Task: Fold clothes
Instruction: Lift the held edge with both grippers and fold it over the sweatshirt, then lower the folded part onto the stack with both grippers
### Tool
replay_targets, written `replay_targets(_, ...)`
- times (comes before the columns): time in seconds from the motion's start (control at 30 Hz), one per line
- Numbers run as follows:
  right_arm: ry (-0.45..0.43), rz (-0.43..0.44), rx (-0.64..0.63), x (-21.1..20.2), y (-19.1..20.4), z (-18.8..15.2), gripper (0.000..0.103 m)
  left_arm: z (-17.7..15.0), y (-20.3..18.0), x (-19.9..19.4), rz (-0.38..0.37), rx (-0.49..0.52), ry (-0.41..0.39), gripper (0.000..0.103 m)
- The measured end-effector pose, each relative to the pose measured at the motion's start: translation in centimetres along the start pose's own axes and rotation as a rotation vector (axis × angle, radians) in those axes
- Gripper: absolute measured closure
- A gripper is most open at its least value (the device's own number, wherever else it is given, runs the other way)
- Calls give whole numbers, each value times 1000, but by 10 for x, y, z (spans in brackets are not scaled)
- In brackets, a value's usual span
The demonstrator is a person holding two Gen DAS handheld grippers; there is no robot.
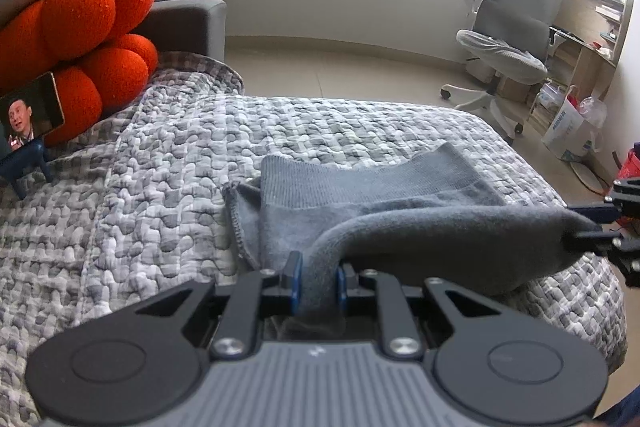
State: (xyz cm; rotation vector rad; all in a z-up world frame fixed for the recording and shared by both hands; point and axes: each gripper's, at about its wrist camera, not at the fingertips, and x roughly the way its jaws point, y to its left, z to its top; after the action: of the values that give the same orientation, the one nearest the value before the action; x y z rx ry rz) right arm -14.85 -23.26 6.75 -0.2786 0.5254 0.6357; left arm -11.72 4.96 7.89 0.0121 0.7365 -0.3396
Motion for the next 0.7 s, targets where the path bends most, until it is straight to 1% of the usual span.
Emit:
replay_targets(0.07,9,11,-2,-1,0,-2,65,0,0,1,-2,-3,2,86)
replay_targets(0.1,17,11,-9,-1,1,-3,64,0,0,1,-2,-4,3,86)
replay_targets(0.23,48,6,-37,0,4,-8,64,0,-1,1,-4,-2,4,86)
replay_targets(0.37,48,-1,-36,1,3,-9,64,0,-1,0,-5,2,4,86)
replay_targets(0.4,45,-7,-29,1,1,-8,75,0,-1,0,-6,3,4,86)
replay_targets(0.43,41,-13,-20,1,-1,-7,81,0,-1,-1,-8,3,3,86)
replay_targets(0.47,34,-19,-10,1,-2,-6,84,-1,-1,-3,-12,4,3,86)
replay_targets(0.53,2,-23,6,-2,-4,-4,86,-3,-1,-8,-27,11,-3,86)
replay_targets(0.6,-35,-14,28,-8,-6,-1,88,-6,0,-17,-58,23,-17,86)
replay_targets(0.63,-52,-5,40,-11,-8,1,88,-8,1,-22,-74,24,-20,86)
replay_targets(0.7,-77,42,68,-17,-11,3,88,-13,4,-29,-109,21,-18,86)
